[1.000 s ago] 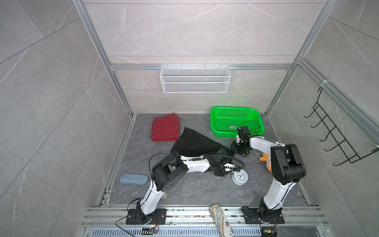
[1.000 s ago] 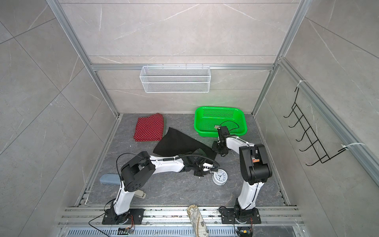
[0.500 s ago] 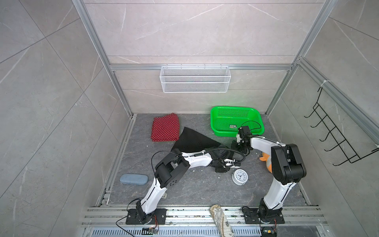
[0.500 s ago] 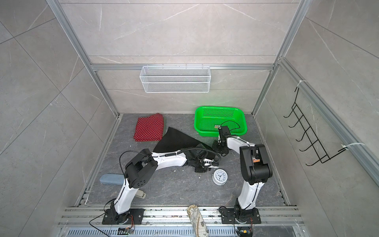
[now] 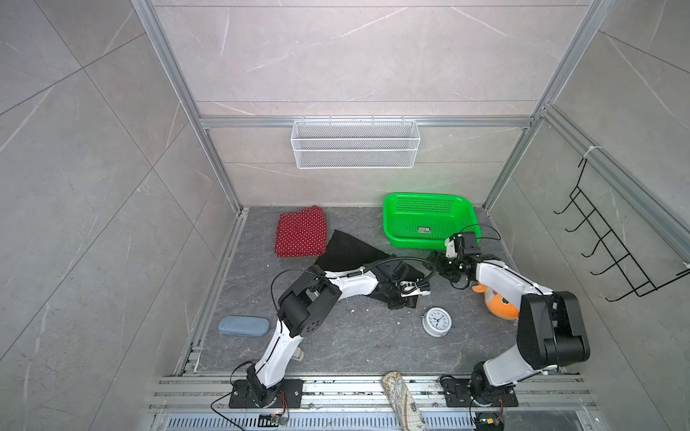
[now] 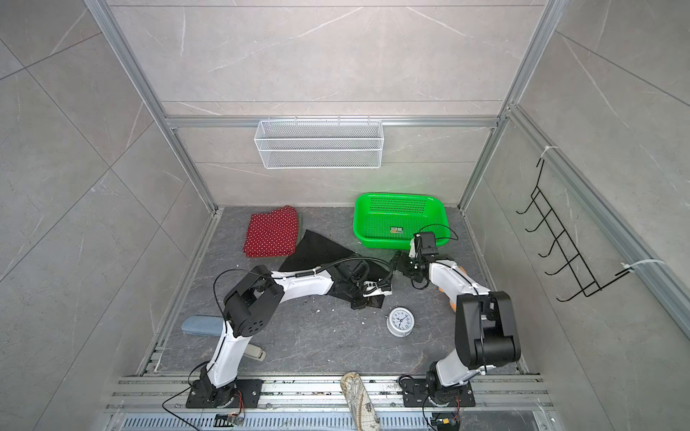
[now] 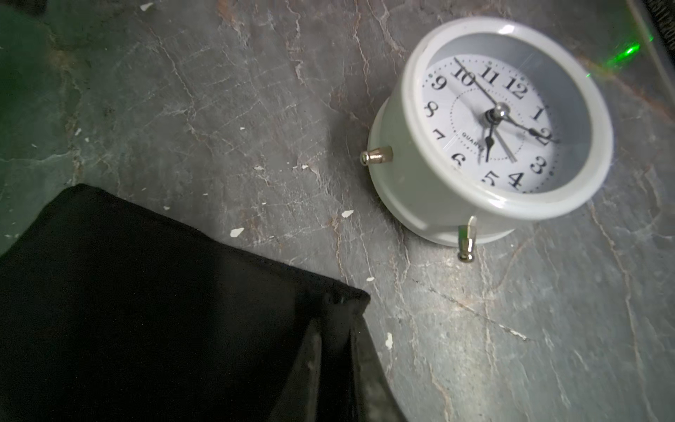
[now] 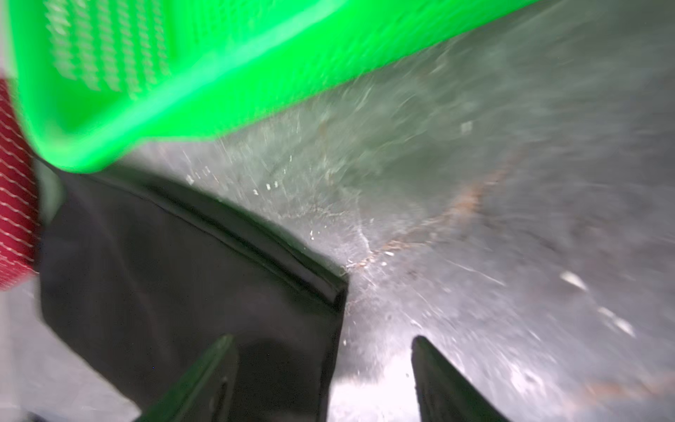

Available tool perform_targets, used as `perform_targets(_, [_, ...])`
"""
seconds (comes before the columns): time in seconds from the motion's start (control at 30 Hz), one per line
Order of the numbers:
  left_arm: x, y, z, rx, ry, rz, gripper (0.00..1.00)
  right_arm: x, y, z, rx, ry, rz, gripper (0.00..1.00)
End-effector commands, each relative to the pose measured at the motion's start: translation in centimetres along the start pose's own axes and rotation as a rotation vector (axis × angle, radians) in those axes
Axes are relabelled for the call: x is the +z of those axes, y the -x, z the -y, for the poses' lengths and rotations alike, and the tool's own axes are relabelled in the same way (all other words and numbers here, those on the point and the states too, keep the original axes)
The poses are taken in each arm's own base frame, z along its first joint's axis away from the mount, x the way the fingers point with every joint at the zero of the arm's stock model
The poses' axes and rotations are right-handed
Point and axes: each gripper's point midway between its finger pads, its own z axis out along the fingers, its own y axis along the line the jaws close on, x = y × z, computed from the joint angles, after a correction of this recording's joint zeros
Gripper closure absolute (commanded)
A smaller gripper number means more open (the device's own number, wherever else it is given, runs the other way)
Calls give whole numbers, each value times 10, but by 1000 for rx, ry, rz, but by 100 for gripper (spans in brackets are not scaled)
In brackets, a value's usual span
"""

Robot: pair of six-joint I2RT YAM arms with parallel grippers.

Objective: Fold and stack skirts
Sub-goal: Fold the skirt at the center of the table.

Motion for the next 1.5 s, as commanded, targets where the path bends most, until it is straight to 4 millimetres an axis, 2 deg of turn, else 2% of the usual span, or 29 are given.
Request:
perform_targets(0.0, [-40, 54, -7, -3, 16, 178, 100, -11, 3, -3, 50, 32, 13, 20])
perform_targets(0.2, [-70, 82, -20, -54, 33, 310, 100, -17, -9, -11, 103, 92, -32, 20])
perform_targets(0.33, [-80, 90, -23, -55, 37, 338, 100, -17, -19, -12, 133, 115, -56, 21])
perform_targets(0.67, [-82, 94, -21, -49, 26, 349, 100, 1, -44, -8, 223, 140, -114, 21])
perform_targets(1.1, [-82, 92, -22, -38, 36, 347, 100, 22, -70, -34, 322, 231, -204, 22])
perform_targets(1.23, [-84, 94, -22, -32, 43, 353, 100, 25, -73, -34, 338, 237, -208, 29])
perform_targets(1.47, [-84, 93, -21, -33, 44, 351, 100, 27, -72, -31, 344, 231, -194, 52])
